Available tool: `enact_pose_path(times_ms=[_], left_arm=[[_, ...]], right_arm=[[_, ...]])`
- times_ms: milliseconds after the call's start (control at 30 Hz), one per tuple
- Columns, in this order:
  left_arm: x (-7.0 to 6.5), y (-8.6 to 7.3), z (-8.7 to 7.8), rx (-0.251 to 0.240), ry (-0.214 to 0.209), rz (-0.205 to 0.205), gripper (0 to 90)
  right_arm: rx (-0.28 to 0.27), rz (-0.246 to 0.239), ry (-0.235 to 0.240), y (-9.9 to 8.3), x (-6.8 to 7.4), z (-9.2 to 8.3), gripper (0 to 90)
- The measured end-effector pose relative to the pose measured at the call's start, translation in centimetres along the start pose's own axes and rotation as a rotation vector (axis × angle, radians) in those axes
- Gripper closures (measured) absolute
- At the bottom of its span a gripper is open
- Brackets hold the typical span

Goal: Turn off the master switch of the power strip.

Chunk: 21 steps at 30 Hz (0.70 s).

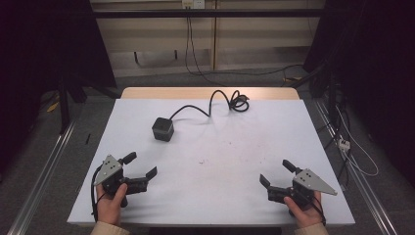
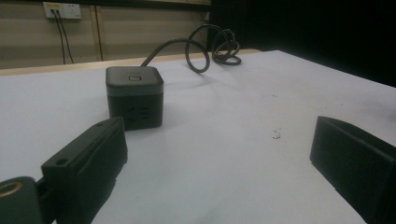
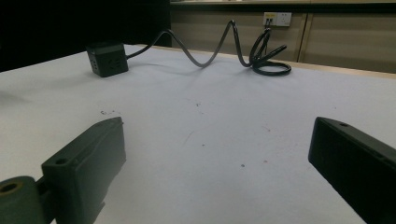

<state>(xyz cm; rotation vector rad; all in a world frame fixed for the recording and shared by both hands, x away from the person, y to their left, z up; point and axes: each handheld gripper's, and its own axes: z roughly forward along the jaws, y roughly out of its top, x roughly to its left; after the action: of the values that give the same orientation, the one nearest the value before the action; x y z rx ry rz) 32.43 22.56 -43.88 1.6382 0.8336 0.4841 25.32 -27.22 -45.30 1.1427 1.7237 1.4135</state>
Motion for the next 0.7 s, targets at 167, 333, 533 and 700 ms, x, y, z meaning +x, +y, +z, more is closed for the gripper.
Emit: enact_pose_path(times_ms=[167, 333, 533, 700], left_arm=[[0.0, 0.1, 0.2, -0.004, -0.006, -0.001, 3.7], [0.1, 0.3, 0.5, -0.007, -0.007, -0.003, 3.5], [0.3, 0.7, 1.3, -0.003, 0.004, -0.005, 3.4], [0.7, 1.0, 1.9, -0.014, 0.015, -0.024, 3.4]], right_arm=[[-0.005, -0.002, 0.005, 0.1, 0.2, 0.1, 3.4], [-0.006, -0.011, 0.008, 0.1, 0.2, 0.0, 3.6], [-0.01, -0.017, 0.002, 0.1, 0.1, -0.1, 4.1], [-0.017, -0.014, 0.002, 0.2, 0.1, -0.3, 4.2]])
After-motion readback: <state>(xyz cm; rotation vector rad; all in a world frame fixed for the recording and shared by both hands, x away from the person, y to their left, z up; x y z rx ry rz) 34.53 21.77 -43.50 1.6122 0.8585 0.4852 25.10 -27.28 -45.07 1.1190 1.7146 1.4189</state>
